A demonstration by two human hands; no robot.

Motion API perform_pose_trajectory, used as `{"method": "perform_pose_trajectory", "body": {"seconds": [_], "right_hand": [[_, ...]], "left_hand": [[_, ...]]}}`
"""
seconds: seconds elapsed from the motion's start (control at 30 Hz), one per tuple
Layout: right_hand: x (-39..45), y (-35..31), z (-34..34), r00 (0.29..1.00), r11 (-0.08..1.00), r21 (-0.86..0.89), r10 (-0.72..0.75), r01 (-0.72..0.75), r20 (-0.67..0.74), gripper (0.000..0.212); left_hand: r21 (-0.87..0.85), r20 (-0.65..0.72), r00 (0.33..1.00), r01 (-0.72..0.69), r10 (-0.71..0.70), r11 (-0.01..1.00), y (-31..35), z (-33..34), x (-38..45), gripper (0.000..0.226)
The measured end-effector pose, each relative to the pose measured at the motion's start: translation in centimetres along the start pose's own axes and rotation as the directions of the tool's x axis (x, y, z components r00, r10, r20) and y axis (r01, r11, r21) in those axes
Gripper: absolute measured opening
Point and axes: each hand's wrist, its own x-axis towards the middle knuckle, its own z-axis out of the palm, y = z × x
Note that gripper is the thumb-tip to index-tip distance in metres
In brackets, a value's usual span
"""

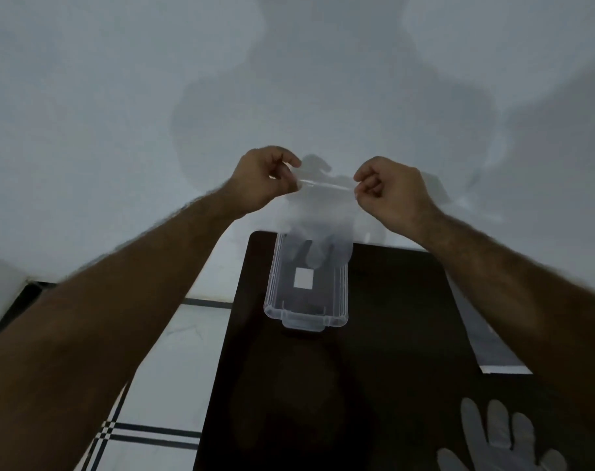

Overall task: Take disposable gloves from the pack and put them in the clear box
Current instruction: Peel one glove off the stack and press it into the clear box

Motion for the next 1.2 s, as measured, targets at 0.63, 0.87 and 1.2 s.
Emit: {"method": "perform_pose_trajectory", "body": {"seconds": [0.63,0.87,1.2], "right_hand": [[-10.6,6.3,10.1,0.902,0.977,-0.186,-0.016,0.107,0.432,0.021],[-10.7,6.9,13.8,0.776,0.883,-0.425,0.122,0.2,0.618,0.027],[-9.3,7.9,15.0,0.705,0.882,-0.401,0.119,0.249,0.699,0.036]], "left_hand": [[0.63,0.299,0.945,-0.298,0.13,0.717,-11.5,6.2,-8.5,0.011],[0.703,0.531,0.845,-0.486,0.071,0.519,-12.7,7.7,-8.6,0.012],[0.674,0.698,0.685,-0.528,-0.211,0.517,-12.1,9.1,-7.7,0.019]]}}
